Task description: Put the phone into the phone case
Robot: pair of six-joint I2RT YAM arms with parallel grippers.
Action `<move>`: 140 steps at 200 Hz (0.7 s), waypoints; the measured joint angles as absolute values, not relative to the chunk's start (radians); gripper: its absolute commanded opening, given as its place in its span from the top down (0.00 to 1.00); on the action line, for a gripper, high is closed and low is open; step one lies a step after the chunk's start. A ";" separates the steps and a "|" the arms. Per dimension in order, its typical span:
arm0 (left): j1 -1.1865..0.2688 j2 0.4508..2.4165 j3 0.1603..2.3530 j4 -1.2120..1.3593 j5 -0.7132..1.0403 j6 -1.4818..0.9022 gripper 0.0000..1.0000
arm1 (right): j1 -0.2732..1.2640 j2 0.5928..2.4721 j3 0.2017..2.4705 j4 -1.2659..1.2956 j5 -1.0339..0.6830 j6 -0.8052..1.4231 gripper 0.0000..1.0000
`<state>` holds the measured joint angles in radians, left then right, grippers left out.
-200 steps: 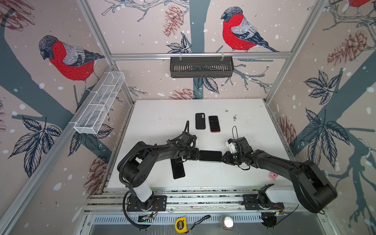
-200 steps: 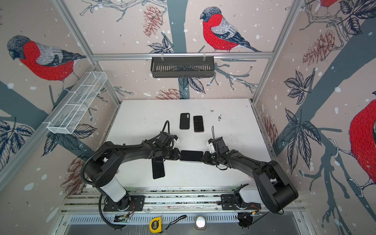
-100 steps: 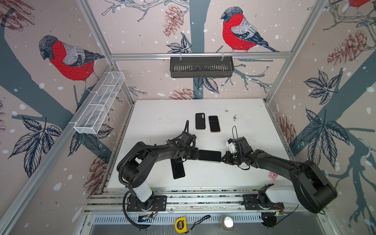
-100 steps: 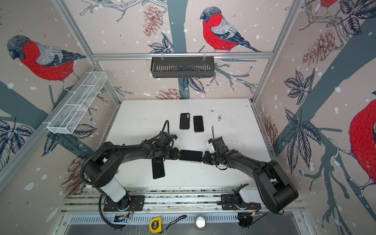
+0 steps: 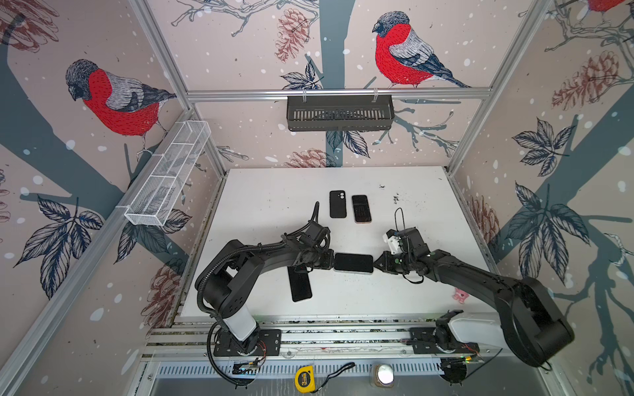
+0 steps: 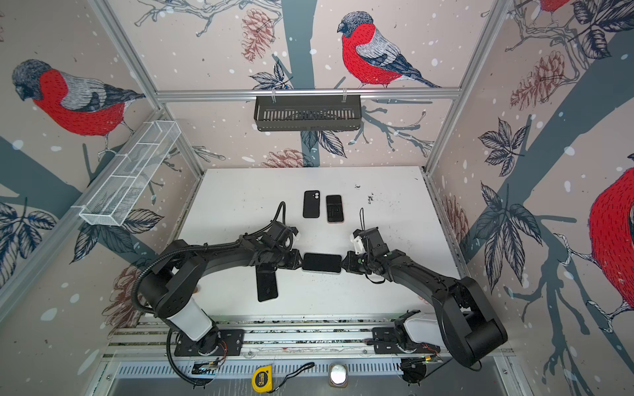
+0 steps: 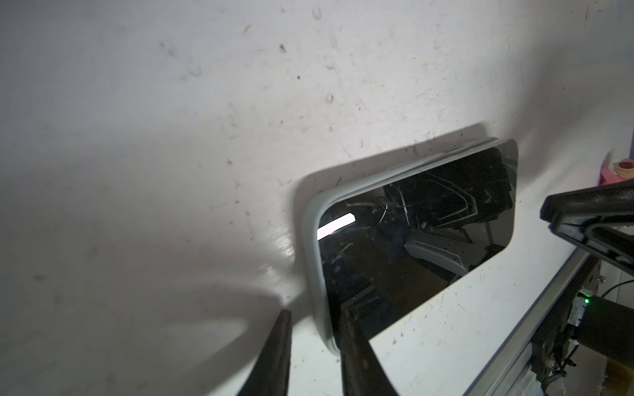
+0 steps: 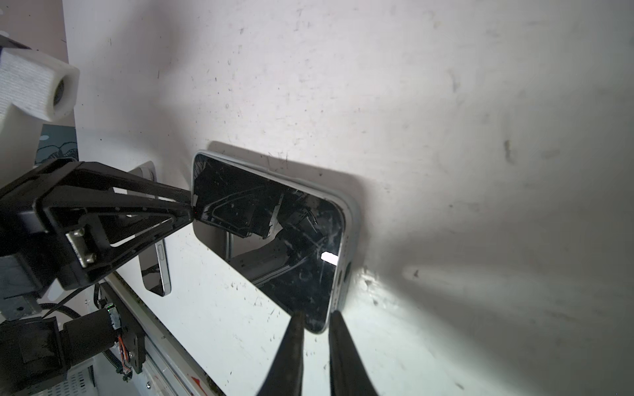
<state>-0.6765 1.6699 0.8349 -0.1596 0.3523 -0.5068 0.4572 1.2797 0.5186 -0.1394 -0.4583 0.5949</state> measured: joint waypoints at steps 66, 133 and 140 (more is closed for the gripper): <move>-0.685 1.674 0.839 -0.177 0.339 -0.498 0.73 | 0.478 1.298 0.502 -0.146 -0.463 0.591 0.83; -0.699 1.695 0.859 -0.172 0.336 -0.498 0.80 | 0.484 1.317 0.493 -0.130 -0.464 0.592 0.84; -0.700 1.697 0.860 -0.174 0.334 -0.498 0.82 | 0.484 1.318 0.493 -0.128 -0.464 0.592 0.84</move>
